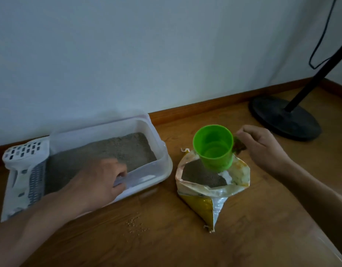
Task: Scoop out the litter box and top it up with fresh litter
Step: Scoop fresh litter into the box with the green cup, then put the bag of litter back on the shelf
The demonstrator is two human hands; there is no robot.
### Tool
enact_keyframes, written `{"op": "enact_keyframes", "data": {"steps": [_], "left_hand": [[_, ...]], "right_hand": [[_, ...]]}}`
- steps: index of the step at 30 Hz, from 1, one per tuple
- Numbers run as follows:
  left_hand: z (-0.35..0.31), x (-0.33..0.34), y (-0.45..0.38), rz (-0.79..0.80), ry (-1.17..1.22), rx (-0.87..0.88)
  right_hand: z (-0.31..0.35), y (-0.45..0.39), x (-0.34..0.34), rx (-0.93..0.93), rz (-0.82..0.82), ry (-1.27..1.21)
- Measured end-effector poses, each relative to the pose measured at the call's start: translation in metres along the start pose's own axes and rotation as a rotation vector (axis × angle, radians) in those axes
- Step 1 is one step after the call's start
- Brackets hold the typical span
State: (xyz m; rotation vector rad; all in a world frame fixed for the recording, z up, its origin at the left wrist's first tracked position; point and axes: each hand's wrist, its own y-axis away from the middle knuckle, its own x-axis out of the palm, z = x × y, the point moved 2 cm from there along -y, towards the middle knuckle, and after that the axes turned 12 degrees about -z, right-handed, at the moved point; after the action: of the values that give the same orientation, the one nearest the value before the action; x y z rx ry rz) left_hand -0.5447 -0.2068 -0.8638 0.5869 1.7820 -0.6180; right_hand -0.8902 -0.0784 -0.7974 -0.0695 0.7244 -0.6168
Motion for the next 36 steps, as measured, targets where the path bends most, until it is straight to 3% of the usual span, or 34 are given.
{"op": "enact_keyframes", "data": {"steps": [7, 10, 14, 21, 27, 31, 36], "left_hand": [[-0.021, 0.003, -0.007, -0.020, 0.096, 0.058], [-0.029, 0.005, -0.009, -0.033, 0.138, 0.072], [-0.042, 0.006, -0.015, -0.054, 0.160, 0.102], [-0.082, 0.012, -0.039, -0.024, 0.258, 0.116], [-0.118, 0.032, -0.074, 0.076, 0.163, 0.020], [-0.122, 0.050, -0.084, 0.123, 0.271, -0.169], [-0.126, 0.073, -0.082, 0.037, 0.372, -0.267]], "right_hand": [[-0.040, 0.029, -0.004, 0.046, 0.036, 0.126], [-0.046, 0.032, 0.009, -0.056, 0.134, 0.331], [-0.054, 0.027, 0.009, -0.058, 0.016, 0.373], [-0.100, 0.029, 0.001, 0.142, -0.059, 0.525], [-0.124, 0.027, -0.008, 0.429, 0.027, 0.441], [-0.121, 0.033, 0.001, 0.413, 0.054, 0.398], [-0.117, 0.042, 0.006, 0.365, 0.086, 0.463]]}}
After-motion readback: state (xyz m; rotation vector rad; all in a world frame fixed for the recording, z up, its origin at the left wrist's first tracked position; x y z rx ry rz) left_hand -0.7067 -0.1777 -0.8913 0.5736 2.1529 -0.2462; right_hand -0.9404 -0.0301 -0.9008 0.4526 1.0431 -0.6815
